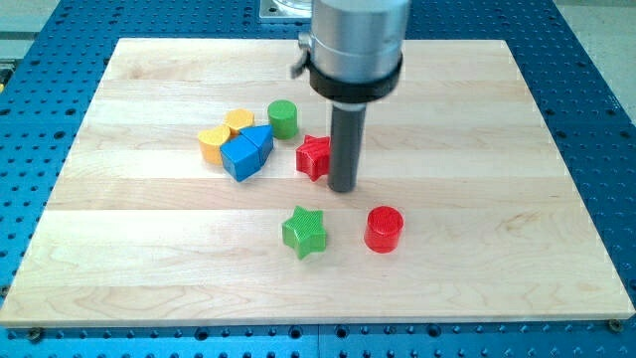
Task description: Move the red circle closer to the green star
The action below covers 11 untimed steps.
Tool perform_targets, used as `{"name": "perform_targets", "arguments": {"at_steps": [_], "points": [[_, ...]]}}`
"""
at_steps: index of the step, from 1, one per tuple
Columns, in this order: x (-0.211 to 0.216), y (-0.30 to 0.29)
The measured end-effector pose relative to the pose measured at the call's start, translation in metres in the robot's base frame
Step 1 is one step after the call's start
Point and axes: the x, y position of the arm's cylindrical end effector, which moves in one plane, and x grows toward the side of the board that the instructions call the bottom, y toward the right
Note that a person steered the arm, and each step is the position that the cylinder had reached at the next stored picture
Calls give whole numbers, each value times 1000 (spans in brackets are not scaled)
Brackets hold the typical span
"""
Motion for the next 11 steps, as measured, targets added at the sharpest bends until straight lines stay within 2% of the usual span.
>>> {"name": "perform_targets", "arguments": {"at_steps": [1,2,3,4,5,6,7,8,9,10,11], "points": [[-31,-11],[-5,35],[59,93],[123,100],[117,103],[124,66],[114,102],[61,46],[57,-20],[84,67],[122,40]]}}
